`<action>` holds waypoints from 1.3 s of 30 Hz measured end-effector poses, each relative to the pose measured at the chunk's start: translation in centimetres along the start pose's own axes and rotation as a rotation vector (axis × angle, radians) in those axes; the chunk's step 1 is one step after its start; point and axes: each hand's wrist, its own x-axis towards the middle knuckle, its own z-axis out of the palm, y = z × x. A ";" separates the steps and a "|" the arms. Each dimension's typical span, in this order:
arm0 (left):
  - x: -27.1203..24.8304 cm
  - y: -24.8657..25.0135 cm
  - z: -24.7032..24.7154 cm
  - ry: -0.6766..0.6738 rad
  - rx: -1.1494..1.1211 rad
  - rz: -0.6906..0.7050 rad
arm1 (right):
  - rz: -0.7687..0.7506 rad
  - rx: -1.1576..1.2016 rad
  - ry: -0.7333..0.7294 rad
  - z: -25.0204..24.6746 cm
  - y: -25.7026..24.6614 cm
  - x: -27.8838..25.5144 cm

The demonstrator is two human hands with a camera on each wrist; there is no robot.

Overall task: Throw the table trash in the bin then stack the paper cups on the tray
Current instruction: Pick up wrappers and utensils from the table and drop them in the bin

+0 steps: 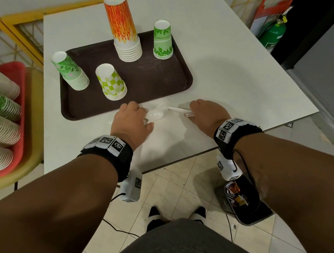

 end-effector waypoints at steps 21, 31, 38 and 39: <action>1.8 29.7 -0.1 -0.698 -0.087 0.606 | 1.044 1.592 0.253 3.2 12.3 -19.1; -3.0 43.4 15.1 -1.104 0.252 0.648 | 1.587 1.763 0.083 17.8 16.9 -32.2; -1.4 45.8 27.6 -1.143 0.442 0.625 | 1.713 1.616 -0.133 28.5 18.7 -33.1; -1.1 45.9 29.3 -1.142 0.458 0.620 | 1.648 1.552 -0.204 28.9 18.4 -32.9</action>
